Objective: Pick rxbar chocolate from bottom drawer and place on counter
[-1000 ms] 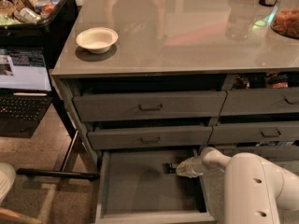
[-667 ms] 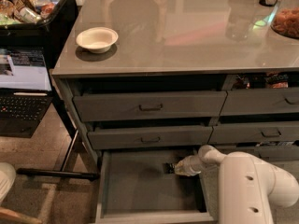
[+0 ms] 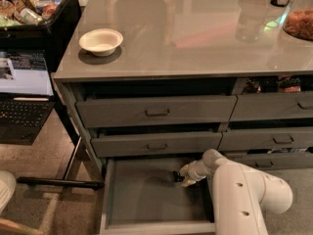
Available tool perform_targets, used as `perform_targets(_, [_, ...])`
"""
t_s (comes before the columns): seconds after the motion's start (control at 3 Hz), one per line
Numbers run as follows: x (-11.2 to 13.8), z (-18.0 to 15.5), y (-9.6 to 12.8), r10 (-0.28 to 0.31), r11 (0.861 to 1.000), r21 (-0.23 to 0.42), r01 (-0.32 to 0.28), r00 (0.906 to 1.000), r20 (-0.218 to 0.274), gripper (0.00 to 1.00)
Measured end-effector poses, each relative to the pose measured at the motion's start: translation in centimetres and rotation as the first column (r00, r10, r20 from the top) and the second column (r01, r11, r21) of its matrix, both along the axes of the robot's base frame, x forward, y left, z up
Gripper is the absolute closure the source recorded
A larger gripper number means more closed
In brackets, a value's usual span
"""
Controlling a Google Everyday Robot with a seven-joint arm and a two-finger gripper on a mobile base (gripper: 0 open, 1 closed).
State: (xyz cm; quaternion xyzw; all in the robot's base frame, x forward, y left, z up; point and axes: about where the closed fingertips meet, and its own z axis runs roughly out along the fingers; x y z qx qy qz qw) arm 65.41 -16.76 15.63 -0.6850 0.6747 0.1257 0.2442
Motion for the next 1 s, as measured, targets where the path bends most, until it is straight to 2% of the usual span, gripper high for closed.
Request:
perform_targets(0.33, [0.8,-1.3,-0.2,-0.023,1.000,0.003,0.023,0.9996,-0.019,0.00])
perform_targets(1.0, [1.4,-3.3,-0.8,-0.061,0.998,0.006,0.061,0.9968,-0.051,0.00])
